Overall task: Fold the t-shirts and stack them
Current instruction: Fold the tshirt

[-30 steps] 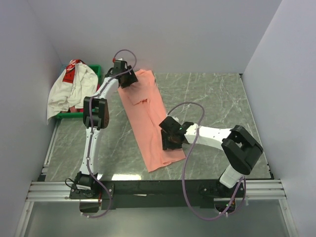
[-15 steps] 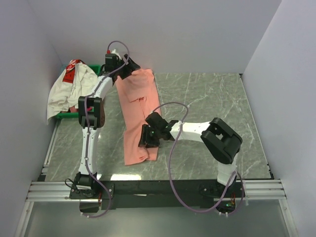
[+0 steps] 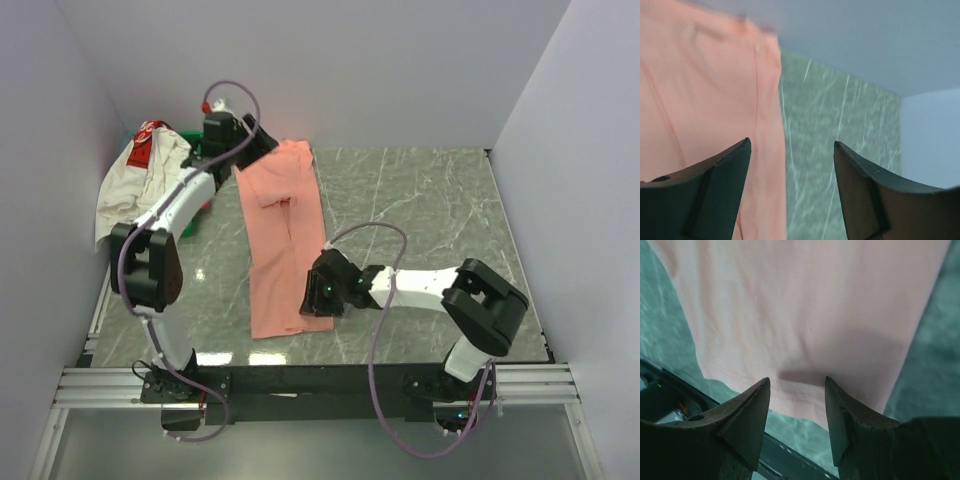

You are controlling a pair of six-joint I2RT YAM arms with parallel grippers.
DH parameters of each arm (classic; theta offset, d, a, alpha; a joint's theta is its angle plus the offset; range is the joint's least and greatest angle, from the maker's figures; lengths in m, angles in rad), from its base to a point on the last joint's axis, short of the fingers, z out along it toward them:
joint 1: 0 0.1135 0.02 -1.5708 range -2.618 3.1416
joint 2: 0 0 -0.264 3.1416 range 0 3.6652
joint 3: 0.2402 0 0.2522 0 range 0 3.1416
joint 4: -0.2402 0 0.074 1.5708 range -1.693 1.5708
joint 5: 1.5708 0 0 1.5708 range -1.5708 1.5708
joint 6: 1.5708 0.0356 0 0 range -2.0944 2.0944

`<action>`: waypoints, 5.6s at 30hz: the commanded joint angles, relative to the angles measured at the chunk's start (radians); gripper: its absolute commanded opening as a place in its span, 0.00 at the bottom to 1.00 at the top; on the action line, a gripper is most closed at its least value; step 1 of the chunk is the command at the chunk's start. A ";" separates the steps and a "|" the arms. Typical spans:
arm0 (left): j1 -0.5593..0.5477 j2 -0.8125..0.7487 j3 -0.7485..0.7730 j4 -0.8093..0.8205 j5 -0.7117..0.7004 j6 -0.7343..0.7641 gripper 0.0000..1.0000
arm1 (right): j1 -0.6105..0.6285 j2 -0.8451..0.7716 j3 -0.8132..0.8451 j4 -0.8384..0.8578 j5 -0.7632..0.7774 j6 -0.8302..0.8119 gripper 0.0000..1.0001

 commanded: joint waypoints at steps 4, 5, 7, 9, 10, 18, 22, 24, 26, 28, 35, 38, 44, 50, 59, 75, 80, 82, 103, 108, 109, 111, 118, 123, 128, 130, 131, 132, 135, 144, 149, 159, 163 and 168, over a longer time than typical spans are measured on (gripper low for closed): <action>-0.168 -0.300 -0.391 -0.098 -0.295 -0.083 0.61 | 0.044 -0.100 -0.121 -0.053 0.097 0.011 0.55; -0.193 -0.334 -0.493 -0.124 -0.327 -0.117 0.58 | 0.049 -0.106 -0.147 -0.047 0.094 0.013 0.55; -0.202 -0.431 -0.597 -0.123 -0.363 -0.149 0.58 | 0.058 -0.114 -0.167 -0.040 0.082 0.011 0.55; -0.202 -0.479 -0.706 -0.141 -0.416 -0.186 0.58 | 0.079 -0.117 -0.187 -0.041 0.085 0.011 0.54; -0.201 -0.511 -0.732 -0.138 -0.427 -0.189 0.59 | 0.089 -0.120 -0.188 -0.044 0.091 0.013 0.54; -0.190 -0.453 -0.688 -0.216 -0.466 -0.166 0.58 | 0.219 -0.053 -0.113 -0.119 0.137 0.047 0.53; -0.190 -0.467 -0.711 -0.218 -0.421 -0.159 0.58 | 0.264 -0.082 -0.090 -0.197 0.200 0.040 0.53; -0.191 -0.494 -0.754 -0.215 -0.392 -0.166 0.56 | 0.273 -0.134 -0.102 -0.228 0.231 0.047 0.53; -0.202 -0.559 -0.816 -0.221 -0.368 -0.191 0.54 | 0.273 -0.183 -0.116 -0.247 0.254 0.054 0.53; -0.228 -0.627 -0.856 -0.237 -0.380 -0.215 0.50 | 0.271 -0.253 -0.113 -0.293 0.298 0.054 0.53; -0.358 -0.783 -1.007 -0.355 -0.421 -0.341 0.41 | 0.305 -0.265 -0.020 -0.398 0.390 0.016 0.49; -0.391 -0.852 -1.062 -0.415 -0.437 -0.419 0.40 | 0.328 -0.223 0.019 -0.383 0.389 -0.004 0.47; -0.431 -0.973 -1.120 -0.487 -0.410 -0.498 0.36 | 0.369 -0.143 0.073 -0.423 0.436 -0.001 0.41; -0.475 -0.984 -1.146 -0.485 -0.363 -0.485 0.29 | 0.385 -0.157 0.060 -0.432 0.455 -0.009 0.38; -0.535 -1.023 -1.185 -0.531 -0.317 -0.542 0.24 | 0.492 -0.022 0.266 -0.466 0.533 -0.076 0.41; -0.537 -1.080 -1.199 -0.566 -0.320 -0.567 0.27 | 0.531 0.216 0.435 -0.487 0.565 -0.081 0.42; -0.537 -1.074 -1.214 -0.543 -0.305 -0.562 0.27 | 0.532 0.208 0.428 -0.530 0.610 -0.039 0.24; -0.537 -1.067 -1.215 -0.535 -0.300 -0.558 0.27 | 0.532 0.176 0.415 -0.560 0.630 -0.013 0.12; -0.537 -0.978 -1.192 -0.469 -0.271 -0.504 0.26 | 0.517 -0.293 0.111 -0.843 0.778 0.186 0.00; -0.537 -0.967 -1.186 -0.462 -0.263 -0.492 0.26 | 0.509 -0.350 0.123 -0.891 0.801 0.183 0.00; -0.537 -0.962 -1.188 -0.457 -0.260 -0.487 0.26 | 0.506 -0.355 0.135 -0.891 0.801 0.174 0.00; -0.537 -0.956 -1.186 -0.446 -0.249 -0.481 0.26 | 0.503 -0.357 0.149 -0.880 0.801 0.140 0.00; -0.537 -0.958 -1.197 -0.356 -0.165 -0.433 0.29 | 0.497 -0.300 0.267 -0.894 0.823 0.057 0.00; -0.537 -0.971 -1.215 -0.163 -0.059 -0.390 0.34 | 0.497 -0.292 0.300 -0.873 0.802 0.013 0.00; -0.544 -0.895 -1.240 0.023 0.060 -0.398 0.37 | 0.497 -0.301 0.289 -0.857 0.783 0.013 0.00; -0.572 -0.860 -1.238 0.098 0.070 -0.416 0.36 | 0.495 -0.307 0.278 -0.845 0.768 0.016 0.00; -0.582 -0.841 -1.235 0.123 0.074 -0.423 0.36 | 0.498 -0.310 0.275 -0.839 0.765 0.019 0.00; -0.607 -0.799 -1.231 0.132 0.080 -0.438 0.36 | 0.497 -0.310 0.269 -0.828 0.762 0.019 0.00; -0.656 -0.703 -1.214 0.252 0.087 -0.465 0.34 | 0.497 -0.317 0.258 -0.811 0.746 0.025 0.00; -0.771 -0.450 -1.183 0.532 0.076 -0.579 0.28 | 0.495 -0.338 0.238 -0.774 0.725 0.037 0.00; -0.807 -0.375 -1.169 0.640 0.082 -0.614 0.28 | 0.497 -0.352 0.224 -0.759 0.714 0.040 0.00; -0.843 -0.315 -1.130 0.612 0.097 -0.601 0.33 | 0.498 -0.353 0.186 -0.733 0.690 0.057 0.00; -0.843 -0.345 -1.143 0.579 0.096 -0.579 0.42 | 0.498 -0.355 0.174 -0.731 0.685 0.065 0.00; -0.843 -0.392 -1.153 0.551 0.113 -0.538 0.48 | 0.498 -0.364 0.159 -0.730 0.680 0.068 0.00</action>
